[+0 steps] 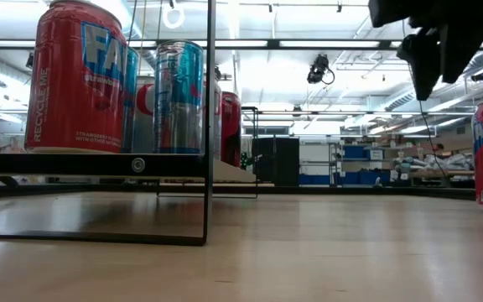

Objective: Place canned beverage on shelf
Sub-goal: Put the red soda can on the shelf aligned with the red soda can

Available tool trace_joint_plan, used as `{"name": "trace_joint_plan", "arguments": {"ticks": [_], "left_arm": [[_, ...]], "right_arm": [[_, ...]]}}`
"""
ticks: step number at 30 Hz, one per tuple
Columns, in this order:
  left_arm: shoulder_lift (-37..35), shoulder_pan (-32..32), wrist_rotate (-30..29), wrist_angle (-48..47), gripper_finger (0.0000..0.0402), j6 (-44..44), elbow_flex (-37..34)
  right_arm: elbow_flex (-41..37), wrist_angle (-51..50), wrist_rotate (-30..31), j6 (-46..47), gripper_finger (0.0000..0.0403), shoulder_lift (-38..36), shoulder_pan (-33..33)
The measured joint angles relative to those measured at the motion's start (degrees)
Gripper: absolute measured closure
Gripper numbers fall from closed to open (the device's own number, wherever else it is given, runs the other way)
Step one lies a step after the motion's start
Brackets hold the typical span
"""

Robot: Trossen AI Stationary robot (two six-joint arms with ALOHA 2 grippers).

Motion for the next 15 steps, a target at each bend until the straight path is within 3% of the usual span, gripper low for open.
{"name": "trace_joint_plan", "arguments": {"ticks": [7, 15], "left_arm": [[0.00, 0.02, 0.00, 0.02, 0.0153, -0.13, 0.00], [0.00, 0.02, 0.02, -0.02, 0.0153, -0.46, 0.00]], "right_arm": [[-0.73, -6.03, -2.61, 1.85, 0.0050, -0.70, 1.12], [-5.12, -5.95, -2.80, 3.34, 0.0050, -0.28, 3.27]]}}
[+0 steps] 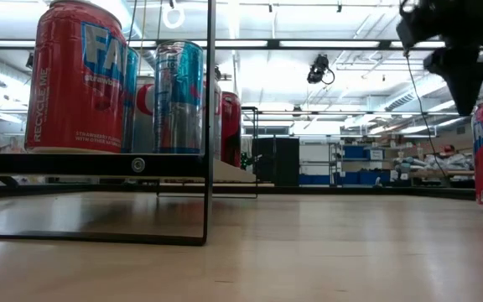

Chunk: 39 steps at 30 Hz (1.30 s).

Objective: Place canned beverage on shelf
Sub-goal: Put the red soda can on the shelf aligned with the red soda can

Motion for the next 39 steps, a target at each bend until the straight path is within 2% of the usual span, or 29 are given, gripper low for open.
{"name": "trace_joint_plan", "arguments": {"ticks": [8, 17, 21, 27, 31, 35, 39], "left_arm": [[0.00, 0.00, -0.02, -0.02, 0.0153, 0.00, 0.00], [0.00, 0.00, 0.00, -0.04, 0.0153, 0.02, 0.00], [0.00, 0.00, -0.01, -0.04, 0.0153, 0.02, 0.00], [0.00, 0.00, 0.00, -0.04, 0.0153, 0.02, 0.00], [0.00, 0.00, -0.01, -0.03, 0.0153, 0.03, 0.00], [0.00, 0.00, -0.01, -0.02, 0.0153, 0.04, 0.00], [0.00, 0.00, -0.02, -0.03, 0.0153, 0.02, 0.00]], "right_arm": [[-5.64, 0.48, -3.45, 3.09, 0.0051, -0.02, 0.05], [-6.58, 0.52, -5.51, 13.16, 0.0056, -0.07, -3.84], [-6.58, 0.75, -4.66, 16.65, 0.0059, -0.07, -6.03], [-6.53, 0.86, -4.05, 17.23, 0.0088, -0.11, -7.77], [-6.53, 1.49, -4.00, 18.62, 0.0086, -0.11, -8.73], [-6.51, 5.10, -3.12, 21.93, 0.0080, -0.15, -10.40], [-6.53, 10.52, 0.38, 23.54, 0.0079, -0.12, -11.63]]}}
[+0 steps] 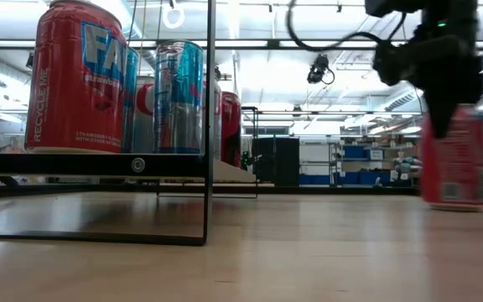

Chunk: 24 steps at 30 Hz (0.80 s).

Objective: Place canned beverage on shelf
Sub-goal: Put the red soda can on the shelf aligned with the red soda can

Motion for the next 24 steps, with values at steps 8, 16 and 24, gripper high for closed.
{"name": "trace_joint_plan", "arguments": {"ticks": [8, 16, 24], "left_arm": [[0.02, 0.00, 0.01, -0.38, 0.0153, 0.00, 0.00], [0.02, 0.00, 0.01, -0.43, 0.0153, -0.31, 0.00], [0.02, 0.00, 0.00, -0.50, 0.0153, -0.37, 0.00]], "right_arm": [[-0.20, 10.43, 3.05, -3.86, 0.0053, 0.28, -1.94], [-0.20, 13.81, 2.57, -6.69, 0.0033, 0.29, -2.61], [4.70, 14.54, 5.88, -20.01, 0.0032, 0.23, -2.59]]}}
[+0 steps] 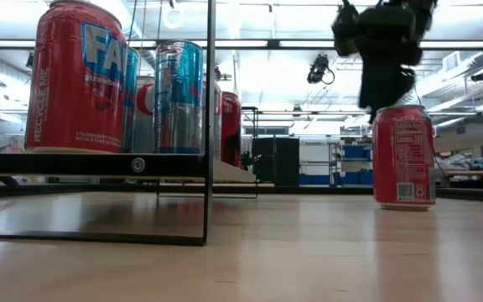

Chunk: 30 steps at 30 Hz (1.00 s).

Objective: Place canned beverage on shelf
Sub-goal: Put the red soda can on the shelf aligned with the red soda can

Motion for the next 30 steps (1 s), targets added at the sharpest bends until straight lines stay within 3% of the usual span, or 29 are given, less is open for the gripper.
{"name": "trace_joint_plan", "arguments": {"ticks": [4, 11, 13, 21, 30], "left_arm": [[0.00, 0.00, 0.02, -0.01, 0.0153, -0.02, 0.00], [0.00, 0.00, 0.02, -0.11, 0.0153, -0.07, 0.00], [0.00, 0.00, 0.02, -0.12, 0.0153, -0.08, 0.00], [0.00, 0.00, 0.02, -0.42, 0.0153, -0.22, 0.00], [0.00, 0.00, 0.02, -0.35, 0.0153, -0.65, -0.02]], "right_arm": [[3.60, -0.09, 1.15, -11.95, 0.0032, 0.00, 0.01], [6.03, -0.70, -4.50, -52.89, 0.0041, 0.00, 2.11], [6.03, -0.66, -6.31, -60.58, 0.0045, 0.43, 2.68], [6.03, -5.64, -10.09, -62.23, 0.0055, 4.99, 3.11], [6.05, -11.18, -8.12, -63.01, 0.0055, 11.51, 3.32]]}}
